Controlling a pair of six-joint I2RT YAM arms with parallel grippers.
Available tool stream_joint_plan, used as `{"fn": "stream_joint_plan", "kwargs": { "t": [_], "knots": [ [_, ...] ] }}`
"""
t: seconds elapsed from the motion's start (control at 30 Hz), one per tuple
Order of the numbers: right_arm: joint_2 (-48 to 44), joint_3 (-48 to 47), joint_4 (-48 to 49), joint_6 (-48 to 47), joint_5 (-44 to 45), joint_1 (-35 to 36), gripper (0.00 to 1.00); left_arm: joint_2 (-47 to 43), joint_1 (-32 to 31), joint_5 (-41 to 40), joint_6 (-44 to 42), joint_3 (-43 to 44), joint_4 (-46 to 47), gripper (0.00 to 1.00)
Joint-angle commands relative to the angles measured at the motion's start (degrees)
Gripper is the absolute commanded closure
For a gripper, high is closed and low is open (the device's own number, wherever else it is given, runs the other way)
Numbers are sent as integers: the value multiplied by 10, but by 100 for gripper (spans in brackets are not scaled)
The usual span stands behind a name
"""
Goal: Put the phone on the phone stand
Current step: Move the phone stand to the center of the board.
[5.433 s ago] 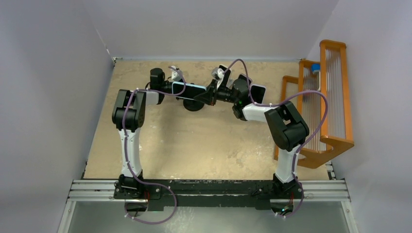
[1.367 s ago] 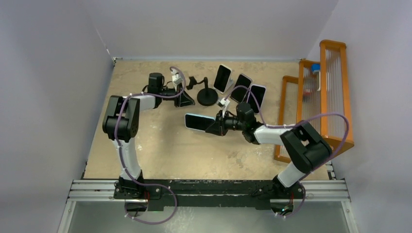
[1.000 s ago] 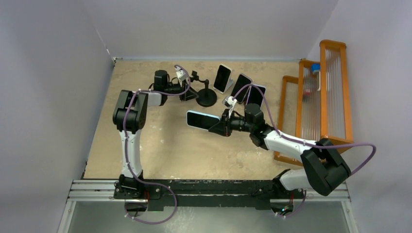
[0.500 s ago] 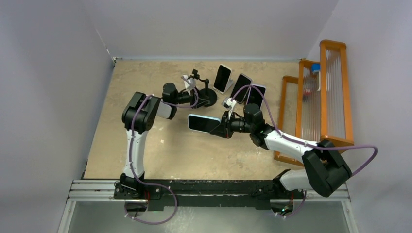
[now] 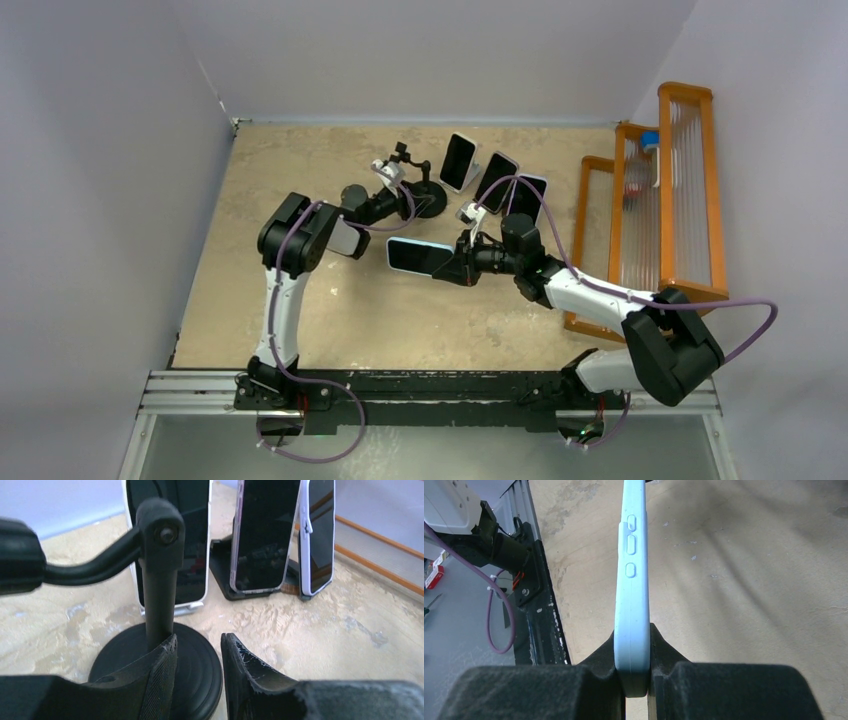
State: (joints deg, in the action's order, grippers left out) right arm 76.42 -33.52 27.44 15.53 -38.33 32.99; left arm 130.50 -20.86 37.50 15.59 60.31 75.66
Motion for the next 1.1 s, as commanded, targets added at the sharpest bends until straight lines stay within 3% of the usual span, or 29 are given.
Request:
{"fn": "stream_joint_plan", "kwargs": {
  "t": [0.0, 0.2, 0.3, 0.37, 0.57, 0.63, 0.7, 0.87, 1.07],
  "knots": [
    [-16, -17, 38, -8, -20, 0, 100, 2, -10, -52, 10, 26, 77, 64],
    [-18, -14, 37, -10, -26, 0, 100, 13, -25, -98, -7, 72, 52, 63],
    [-20, -12, 38, -10, -28, 0, 100, 19, -29, -127, -18, 87, 36, 76],
    [-22, -9, 37, -10, -28, 0, 100, 21, -30, -145, -23, 92, 28, 100],
    [-24, -5, 43, -6, -30, 0, 100, -9, -30, -170, -33, 49, 33, 100],
    [-21, -4, 46, -6, -31, 0, 100, -31, -35, -195, -43, 6, 36, 77],
    [-19, -3, 52, -4, -33, 0, 100, -54, -42, -223, -55, -33, 42, 66],
    [-10, -1, 63, -4, -42, 0, 100, -79, -58, -291, -85, -80, 48, 61],
    [-12, 1, 63, -4, -46, 0, 100, -41, -63, -323, -112, -22, 36, 58]
  ]
}}
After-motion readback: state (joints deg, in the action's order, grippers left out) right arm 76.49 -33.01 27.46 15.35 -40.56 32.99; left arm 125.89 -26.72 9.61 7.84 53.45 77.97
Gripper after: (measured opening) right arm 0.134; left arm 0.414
